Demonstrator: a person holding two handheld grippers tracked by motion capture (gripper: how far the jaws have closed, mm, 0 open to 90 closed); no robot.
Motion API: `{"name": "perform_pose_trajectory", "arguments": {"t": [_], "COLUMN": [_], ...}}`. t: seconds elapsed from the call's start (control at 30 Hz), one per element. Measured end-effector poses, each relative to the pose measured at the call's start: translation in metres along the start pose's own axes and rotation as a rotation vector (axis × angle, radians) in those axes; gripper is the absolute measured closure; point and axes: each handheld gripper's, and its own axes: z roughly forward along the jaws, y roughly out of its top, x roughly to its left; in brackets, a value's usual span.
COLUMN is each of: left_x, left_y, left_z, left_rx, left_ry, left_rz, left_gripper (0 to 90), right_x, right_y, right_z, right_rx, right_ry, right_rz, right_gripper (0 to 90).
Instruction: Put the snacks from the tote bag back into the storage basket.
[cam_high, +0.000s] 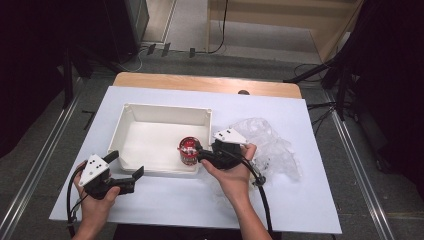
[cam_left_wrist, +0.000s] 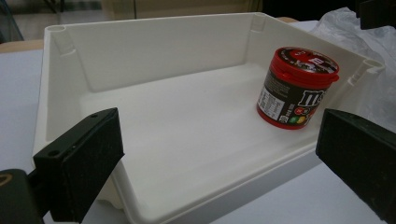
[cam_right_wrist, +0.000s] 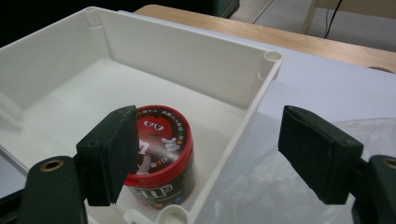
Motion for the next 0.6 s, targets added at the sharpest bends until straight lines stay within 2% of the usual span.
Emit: {"name": "perform_pose_trajectory", "arguments": {"t": [0.33,0.6], "left_x": [-0.001,-0.001], "left_y": [0.0,-0.001], "left_z": [0.0,0.0], "left_rx": [0.002,0.006], "left_ry": [0.001,-0.002], "left_rz": [0.0,0.006], "left_gripper": [0.9,0.9], "right_x": [-0.019,-0.035], "right_y": [-0.001,-0.009], "right_z": [-0.017,-0.026], "right_rx": [-0.013,-0.012], "right_ry": [-0.03,-0.052], "right_rz": [0.018,0.03], "right_gripper": [20.4,19.8]}}
